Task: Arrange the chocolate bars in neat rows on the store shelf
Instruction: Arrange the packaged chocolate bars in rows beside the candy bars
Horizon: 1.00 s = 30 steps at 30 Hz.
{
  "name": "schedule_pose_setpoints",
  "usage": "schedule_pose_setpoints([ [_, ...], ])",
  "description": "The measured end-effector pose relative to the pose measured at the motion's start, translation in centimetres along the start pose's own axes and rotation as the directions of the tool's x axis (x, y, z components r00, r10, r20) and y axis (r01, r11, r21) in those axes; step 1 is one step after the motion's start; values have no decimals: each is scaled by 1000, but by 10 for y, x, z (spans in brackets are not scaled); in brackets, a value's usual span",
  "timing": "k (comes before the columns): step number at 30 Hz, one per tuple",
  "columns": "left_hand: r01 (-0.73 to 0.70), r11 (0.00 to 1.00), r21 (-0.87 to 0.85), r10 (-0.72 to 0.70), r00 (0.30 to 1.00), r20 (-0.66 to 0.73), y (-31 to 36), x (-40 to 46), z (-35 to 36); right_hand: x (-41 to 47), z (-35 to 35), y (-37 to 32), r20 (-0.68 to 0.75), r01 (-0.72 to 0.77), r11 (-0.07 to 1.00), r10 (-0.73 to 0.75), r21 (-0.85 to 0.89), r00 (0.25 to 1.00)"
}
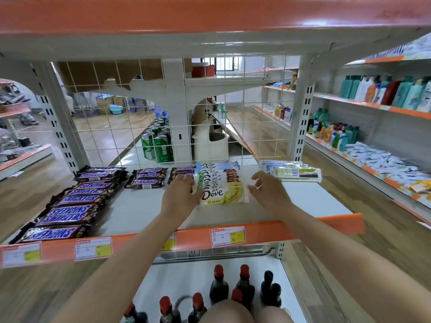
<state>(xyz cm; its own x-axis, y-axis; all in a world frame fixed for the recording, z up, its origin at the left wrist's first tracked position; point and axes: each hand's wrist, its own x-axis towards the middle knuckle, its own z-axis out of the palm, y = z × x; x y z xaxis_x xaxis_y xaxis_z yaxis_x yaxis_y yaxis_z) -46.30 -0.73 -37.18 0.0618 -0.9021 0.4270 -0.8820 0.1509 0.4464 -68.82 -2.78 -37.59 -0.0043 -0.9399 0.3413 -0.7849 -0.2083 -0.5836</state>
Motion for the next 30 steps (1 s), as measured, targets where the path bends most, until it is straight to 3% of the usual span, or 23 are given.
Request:
schedule_pose_setpoints([
  [4, -177, 983, 55, 179, 983, -50, 27, 2, -4, -3, -17, 7, -40, 53, 987, -59, -149, 997],
  [11, -371, 911, 182, 339, 923, 184, 97, 3, 28, -22, -46, 28, 31, 35, 934, -25, -356, 999],
  [20, -451, 875, 177, 378, 864, 331, 147, 3, 73, -25, -84, 83, -17, -46, 867, 43, -497, 999],
  [30, -467, 863, 192, 391, 859, 330, 171, 22, 101, -3, -98, 123, 30, -54, 826, 85, -561, 996],
])
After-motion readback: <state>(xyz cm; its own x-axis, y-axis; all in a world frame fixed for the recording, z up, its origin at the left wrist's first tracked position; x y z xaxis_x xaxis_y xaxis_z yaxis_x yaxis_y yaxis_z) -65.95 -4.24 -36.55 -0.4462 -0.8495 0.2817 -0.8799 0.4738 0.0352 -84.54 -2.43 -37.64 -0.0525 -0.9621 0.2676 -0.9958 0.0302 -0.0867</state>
